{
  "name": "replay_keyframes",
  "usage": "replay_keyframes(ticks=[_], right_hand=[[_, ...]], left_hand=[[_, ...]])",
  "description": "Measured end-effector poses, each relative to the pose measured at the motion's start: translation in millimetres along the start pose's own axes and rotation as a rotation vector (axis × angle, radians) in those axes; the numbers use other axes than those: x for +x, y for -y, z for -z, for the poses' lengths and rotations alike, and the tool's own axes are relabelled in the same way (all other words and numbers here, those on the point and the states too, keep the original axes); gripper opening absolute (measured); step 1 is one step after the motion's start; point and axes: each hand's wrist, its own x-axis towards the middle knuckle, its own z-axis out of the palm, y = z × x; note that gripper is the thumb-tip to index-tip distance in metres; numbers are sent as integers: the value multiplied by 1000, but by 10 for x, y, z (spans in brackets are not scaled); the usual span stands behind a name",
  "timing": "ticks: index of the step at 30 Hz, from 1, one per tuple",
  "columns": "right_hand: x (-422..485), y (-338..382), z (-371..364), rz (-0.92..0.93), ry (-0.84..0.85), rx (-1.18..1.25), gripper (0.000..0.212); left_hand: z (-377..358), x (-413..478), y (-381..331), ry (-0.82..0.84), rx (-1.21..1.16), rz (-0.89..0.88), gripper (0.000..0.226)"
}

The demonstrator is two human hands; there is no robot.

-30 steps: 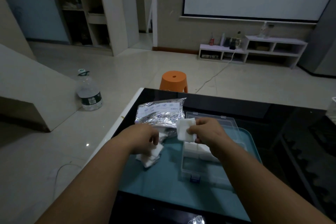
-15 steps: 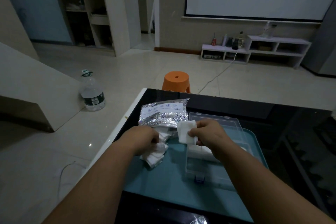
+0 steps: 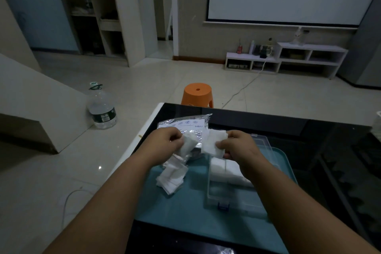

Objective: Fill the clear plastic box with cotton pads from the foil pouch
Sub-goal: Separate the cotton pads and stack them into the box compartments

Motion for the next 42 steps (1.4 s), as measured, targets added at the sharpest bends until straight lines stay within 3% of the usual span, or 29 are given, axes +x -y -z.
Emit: replay_keyframes(ticks=[2,7,12,17,23,25,28,36,42], right_hand=[[-4,21,23,18,2,38,19],[-32,53,73,8,62,127,14],[-62,28,113,11,163,113,20],[-36,-11,121,24,51,-59,24],[-85,3,227,-18,40,-126,31],[-90,13,241,-3,28,-88,28],[-104,21,249,5,22,-49,24],[-125,-45,281,135,-180,-137,6],[-129,-56,276,136,-125,-127,20]], left_hand=[[-34,2,-50,-44,-221,89,5],[-186,45,-168,-24,-513,244,1],[-367,78,-277,84,-584,254,6],[-444,50,-429,170,-768,273,12],[-485,45,-501,191,-886,316,12],[-497,57,-538,173,-965,352,26],[-530,66,-562,190,-948,373,37],[-624,89,-584,202,-907,330,7],[-618,76,-595,207,-882,309,11]])
